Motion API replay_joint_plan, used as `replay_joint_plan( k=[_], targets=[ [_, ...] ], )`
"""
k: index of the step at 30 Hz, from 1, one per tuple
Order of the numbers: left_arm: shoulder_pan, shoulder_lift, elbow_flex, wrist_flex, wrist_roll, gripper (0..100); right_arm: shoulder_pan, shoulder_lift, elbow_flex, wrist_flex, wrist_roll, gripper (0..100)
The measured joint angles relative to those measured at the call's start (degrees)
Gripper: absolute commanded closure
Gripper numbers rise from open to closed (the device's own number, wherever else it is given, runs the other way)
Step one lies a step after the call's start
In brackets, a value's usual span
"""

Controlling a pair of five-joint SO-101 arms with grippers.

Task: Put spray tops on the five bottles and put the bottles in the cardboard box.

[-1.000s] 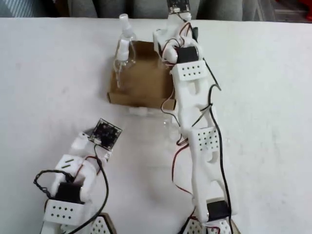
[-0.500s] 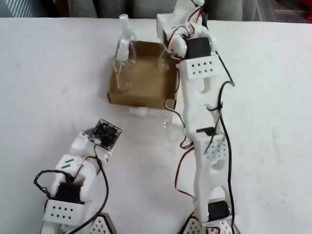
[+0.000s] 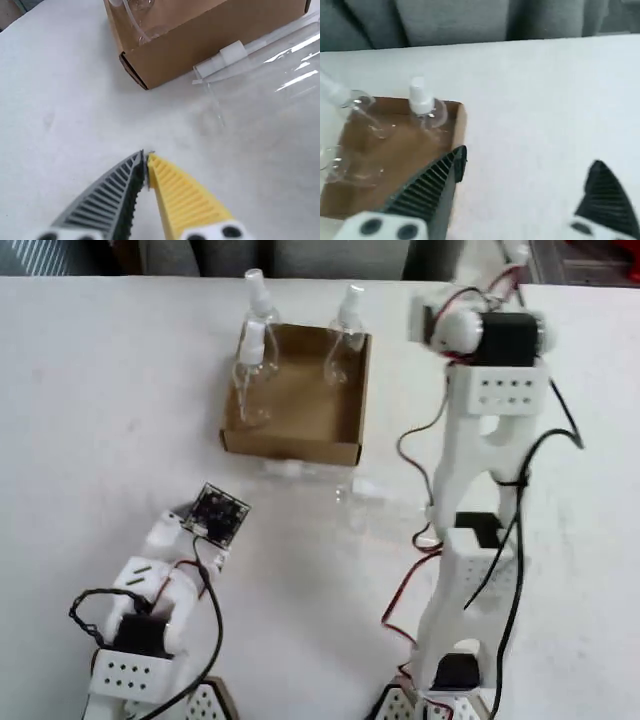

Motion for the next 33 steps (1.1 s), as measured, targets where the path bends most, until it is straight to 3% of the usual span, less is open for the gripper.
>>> replay_joint_plan(
  k=[2, 6, 10, 22, 29, 33],
  targets=[
    [0.0, 0.0, 0.0, 0.0, 0.0, 98, 2.11, -1.41, 3.96, 0.09, 0.0, 99.1],
    [0.0, 0.0, 0.0, 0.0, 0.0, 98, 4.66, -6.59, 15.82, 0.09, 0.0, 92.5],
    [0.0, 0.0, 0.0, 0.0, 0.0, 98, 5.63, -13.54, 31.03, 0.09, 0.35, 95.0],
    [0.0, 0.0, 0.0, 0.0, 0.0, 98, 6.95, -35.34, 74.64, -0.18, 21.01, 95.7],
    [0.0, 0.0, 0.0, 0.0, 0.0, 98, 18.11, -44.13, 98.73, -15.74, 22.86, 95.7],
    [0.0, 0.0, 0.0, -1.76, 0.0, 98, 19.08, -50.02, 111.12, -23.12, 21.19, 95.7]
  ],
)
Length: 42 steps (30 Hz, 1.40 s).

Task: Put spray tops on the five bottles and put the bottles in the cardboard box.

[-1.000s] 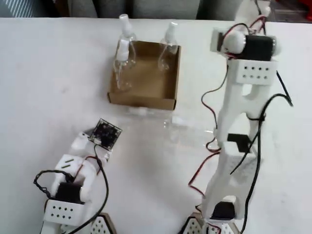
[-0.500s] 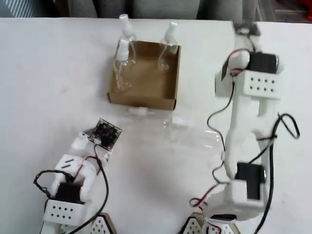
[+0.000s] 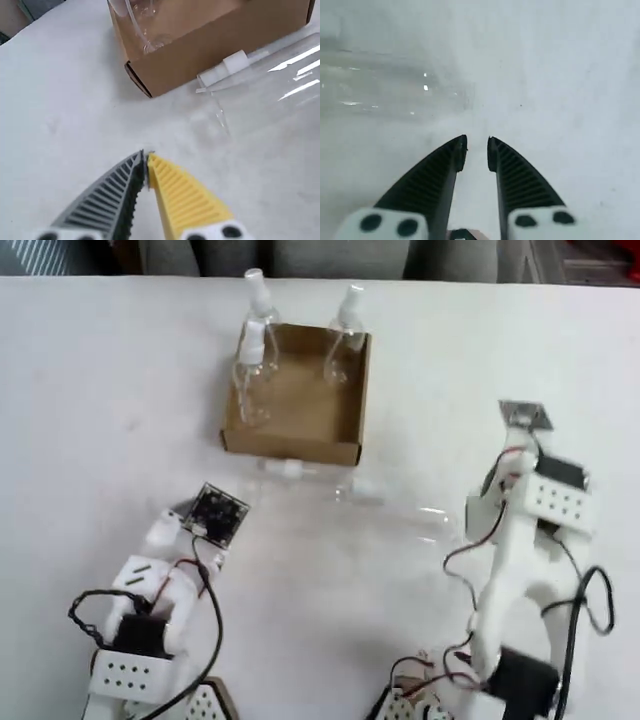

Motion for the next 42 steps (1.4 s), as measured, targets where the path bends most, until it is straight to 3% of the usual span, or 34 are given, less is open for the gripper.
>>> replay_joint_plan(
  k=[9, 13, 21, 25, 28, 33, 42],
  targets=[
    [0.0, 0.0, 0.0, -0.62, 0.0, 98, 1.93, -14.15, 11.96, -6.33, -2.81, 95.4],
    [-0.97, 0.0, -2.2, 4.31, 0.0, 98, 1.67, -20.31, 12.13, -5.98, 0.79, 95.3],
    [-1.41, 0.09, -2.99, 6.15, 0.0, 94, -9.49, -29.36, 12.13, -0.97, 9.05, 95.3],
    [-1.32, 5.8, -6.95, 7.65, 0.0, 89, -16.88, -32.35, 12.13, -0.44, 9.23, 95.4],
    [-1.49, 14.95, -9.93, 6.33, 0.0, 90, -20.13, -32.62, 12.04, -2.2, 4.66, 95.4],
    [-2.2, 26.99, -12.92, 2.02, 0.0, 90, -21.19, -27.25, 7.21, -4.92, -1.23, 95.7],
    [-2.2, 32.35, -13.71, -2.2, 0.0, 90, -27.78, 1.32, -10.9, -6.51, -12.66, 95.7]
  ],
)
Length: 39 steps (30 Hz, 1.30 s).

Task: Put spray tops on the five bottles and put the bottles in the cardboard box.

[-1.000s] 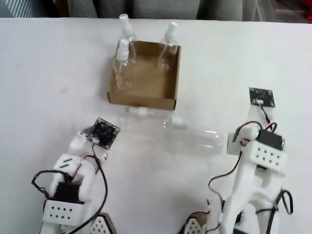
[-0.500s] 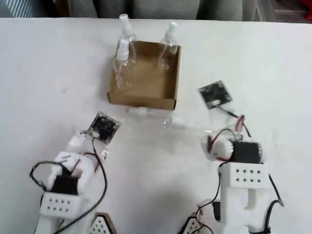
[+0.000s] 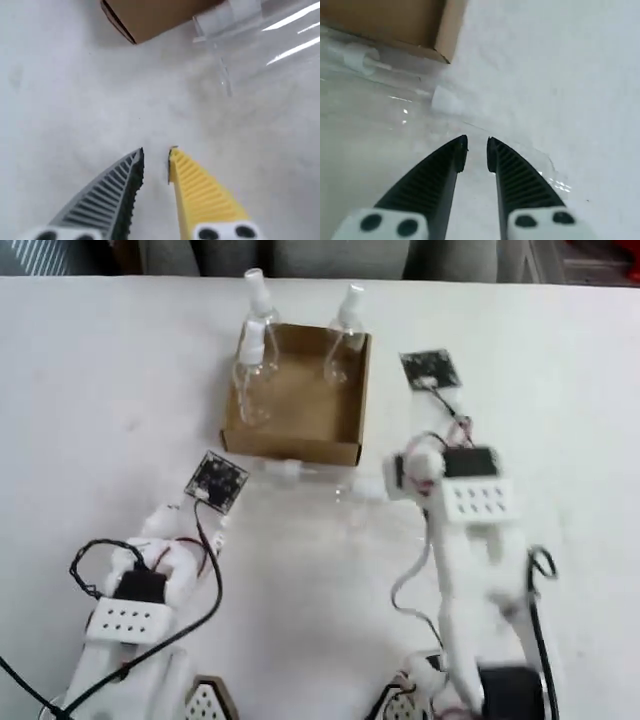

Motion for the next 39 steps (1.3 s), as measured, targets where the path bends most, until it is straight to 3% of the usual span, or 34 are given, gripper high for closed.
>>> replay_joint_plan(
  k=[3, 8, 15, 20, 35, 39],
  targets=[
    [0.0, 0.44, 0.0, -0.18, 0.0, 98, -5.54, 6.33, -5.71, 0.0, -3.16, 95.7],
    [0.0, 0.44, 0.0, -0.18, 0.0, 98, -14.77, 11.78, -10.46, -5.98, -4.4, 95.7],
    [-0.09, 0.44, 0.0, -0.18, 0.0, 98, -20.4, 23.03, -10.81, -16.26, -4.48, 95.7],
    [-0.18, 0.44, 0.0, -0.18, 0.0, 98, -20.48, 28.13, -10.81, -19.34, -4.48, 95.7],
    [-0.18, 0.44, 0.0, -0.18, -3.16, 98, -24.18, 18.11, -11.34, -1.58, 2.11, 94.3],
    [-0.18, 0.44, 0.0, -0.18, -3.16, 98, -23.47, 16.44, -11.34, -3.08, 10.73, 88.6]
  ],
)
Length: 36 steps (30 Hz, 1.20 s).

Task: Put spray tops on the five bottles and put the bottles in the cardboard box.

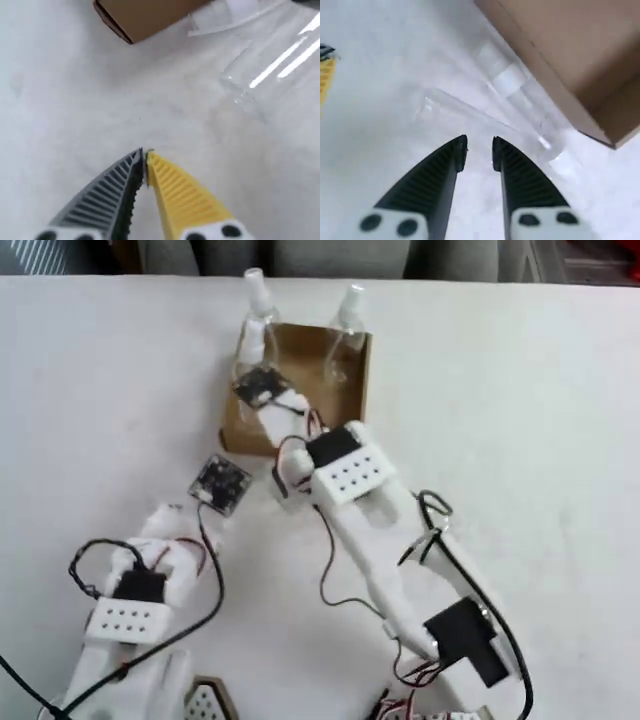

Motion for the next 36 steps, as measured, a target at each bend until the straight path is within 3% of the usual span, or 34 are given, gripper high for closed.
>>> replay_joint_plan(
  k=[13, 27, 36],
  targets=[
    [0.0, 0.0, 0.0, 0.0, 0.0, 98, 0.0, 9.49, 0.0, -12.92, 14.07, 89.6],
    [-0.18, 0.0, 0.0, 0.0, 0.0, 98, 1.49, 14.68, -0.26, -16.09, 16.97, 89.6],
    [-1.05, 0.0, 0.0, 0.0, 0.0, 98, 2.73, 22.77, -10.2, -11.78, 17.93, 89.6]
  ],
)
